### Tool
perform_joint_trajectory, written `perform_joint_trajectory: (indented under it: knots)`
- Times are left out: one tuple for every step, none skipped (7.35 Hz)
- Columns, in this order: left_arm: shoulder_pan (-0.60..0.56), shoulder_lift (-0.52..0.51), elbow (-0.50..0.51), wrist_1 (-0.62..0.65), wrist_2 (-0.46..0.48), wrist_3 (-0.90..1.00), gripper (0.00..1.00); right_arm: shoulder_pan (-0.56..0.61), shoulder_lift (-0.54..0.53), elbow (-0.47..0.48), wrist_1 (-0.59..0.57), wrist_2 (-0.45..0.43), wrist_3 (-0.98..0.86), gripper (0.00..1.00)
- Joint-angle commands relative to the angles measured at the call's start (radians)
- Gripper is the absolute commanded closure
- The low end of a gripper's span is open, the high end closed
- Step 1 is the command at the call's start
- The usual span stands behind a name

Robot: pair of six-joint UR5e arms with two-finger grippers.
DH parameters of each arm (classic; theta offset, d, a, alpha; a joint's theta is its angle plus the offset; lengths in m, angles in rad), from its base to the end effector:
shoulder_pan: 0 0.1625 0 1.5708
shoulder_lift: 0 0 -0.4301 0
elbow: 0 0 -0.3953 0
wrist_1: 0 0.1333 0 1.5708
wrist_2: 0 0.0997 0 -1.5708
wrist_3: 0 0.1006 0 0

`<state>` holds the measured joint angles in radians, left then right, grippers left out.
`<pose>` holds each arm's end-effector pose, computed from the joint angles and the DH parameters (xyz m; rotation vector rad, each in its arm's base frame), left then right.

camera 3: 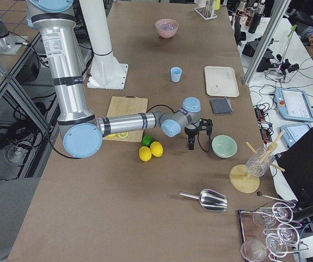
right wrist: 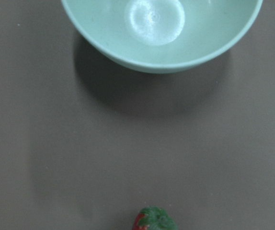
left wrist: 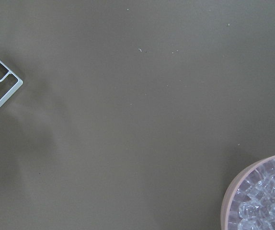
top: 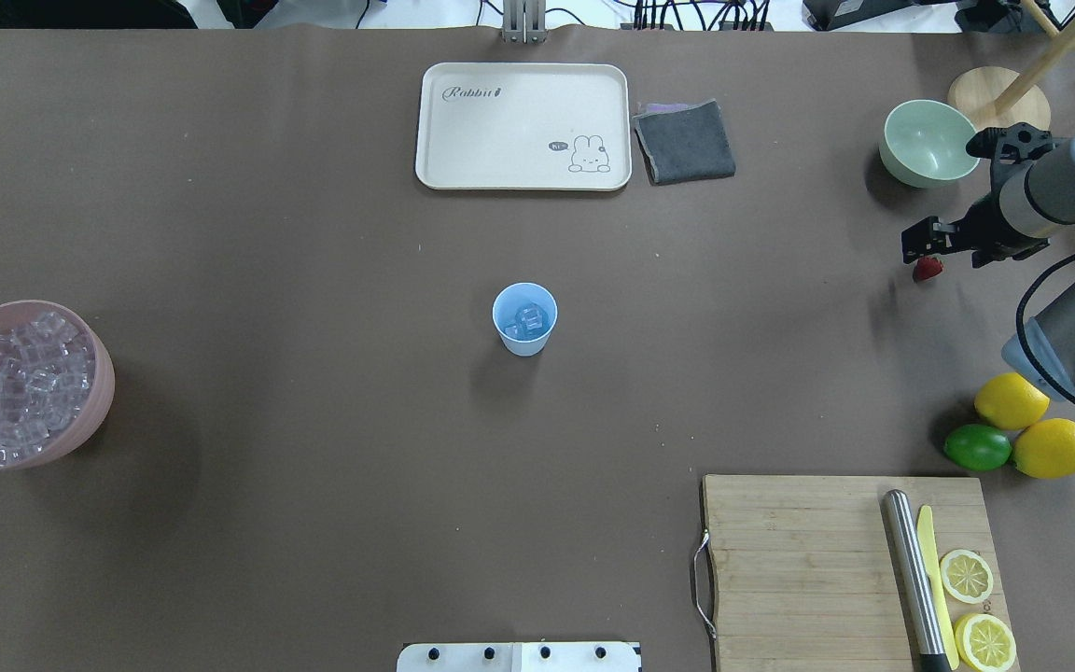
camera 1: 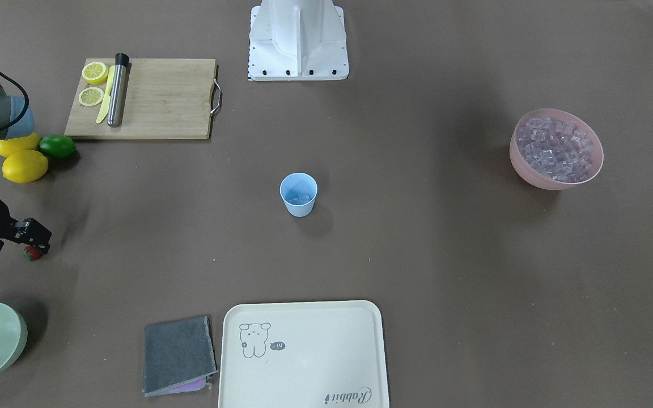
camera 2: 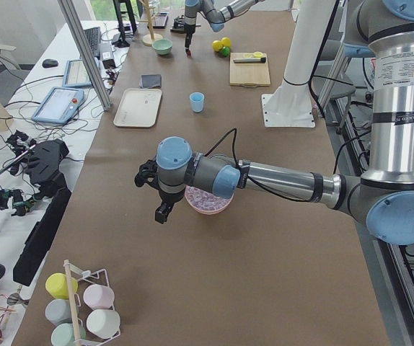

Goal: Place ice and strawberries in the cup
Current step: 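Lower the right gripper onto the red strawberry and grasp it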

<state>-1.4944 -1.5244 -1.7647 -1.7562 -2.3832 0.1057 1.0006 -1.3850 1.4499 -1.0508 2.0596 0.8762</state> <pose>-0.0229 -0.4911 0.5668 0.3272 0.8027 0.3058 -0.2547 -0.5567 0.5786 0.1155 -0.7352 0.1488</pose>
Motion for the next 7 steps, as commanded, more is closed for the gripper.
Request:
perform_joint_trajectory:
  knots:
    - [0.000,0.000,0.001,-0.002,-0.001,0.000,0.01,-0.022,-0.003,-0.003,0.002,-0.024,0.021,0.11]
    - [0.000,0.000,0.001,-0.002,-0.001,0.000,0.01,-0.026,-0.006,-0.005,0.002,-0.032,0.021,0.11]
    - [0.000,0.000,0.001,-0.002,-0.001,0.000,0.01,-0.028,-0.006,-0.006,0.002,-0.032,0.021,0.11]
    - [0.000,0.000,0.002,-0.002,-0.001,0.000,0.01,-0.030,-0.006,-0.006,0.002,-0.035,0.021,0.14]
    - [0.000,0.001,0.002,-0.002,-0.001,0.000,0.01,-0.031,-0.006,-0.006,0.003,-0.042,0.023,0.25]
    - [-0.001,0.001,0.002,-0.002,-0.001,0.000,0.01,-0.033,-0.006,-0.006,0.003,-0.041,0.032,0.58]
    - [-0.001,0.001,0.002,-0.002,-0.001,0.000,0.01,-0.036,-0.005,-0.008,0.002,-0.041,0.032,0.90]
